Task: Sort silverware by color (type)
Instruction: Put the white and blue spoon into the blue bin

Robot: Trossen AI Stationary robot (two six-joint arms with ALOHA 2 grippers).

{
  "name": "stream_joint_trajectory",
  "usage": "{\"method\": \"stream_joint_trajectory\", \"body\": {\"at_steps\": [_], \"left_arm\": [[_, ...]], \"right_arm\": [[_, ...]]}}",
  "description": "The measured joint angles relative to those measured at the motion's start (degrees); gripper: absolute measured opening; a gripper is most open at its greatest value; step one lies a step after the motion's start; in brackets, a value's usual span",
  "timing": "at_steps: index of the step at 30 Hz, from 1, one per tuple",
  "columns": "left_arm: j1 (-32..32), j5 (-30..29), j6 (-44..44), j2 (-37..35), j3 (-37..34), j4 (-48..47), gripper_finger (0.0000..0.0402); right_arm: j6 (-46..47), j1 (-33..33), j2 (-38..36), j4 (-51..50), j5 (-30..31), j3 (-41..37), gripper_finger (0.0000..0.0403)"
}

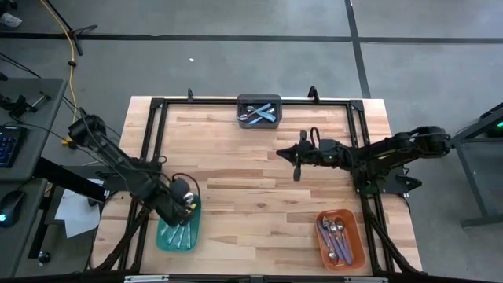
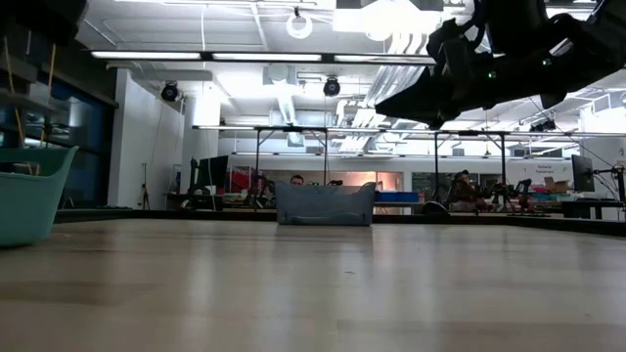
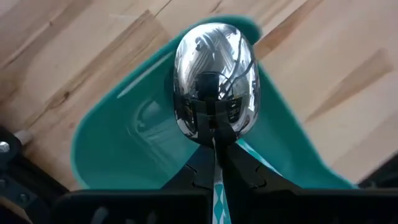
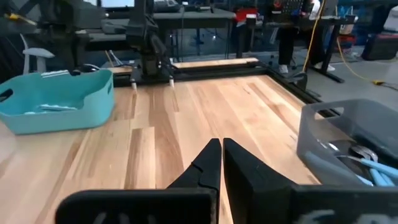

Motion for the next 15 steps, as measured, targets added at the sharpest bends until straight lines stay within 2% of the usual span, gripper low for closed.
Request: {"method": "stream_joint_trajectory", "body": {"at_steps": [9, 15], "left_arm": [[0.2, 0.1, 3.5, 6.6, -0.2, 2.9, 0.0003], [0.0, 2.6, 2.9, 7.4, -4.2, 9.4, 0.0003]], "right_arm": [[0.5, -1.1, 0.0, -1.0, -1.4, 0.0, 0.0002], [0.5, -1.1, 0.0, -1.3, -1.4, 0.0, 0.0002]]}}
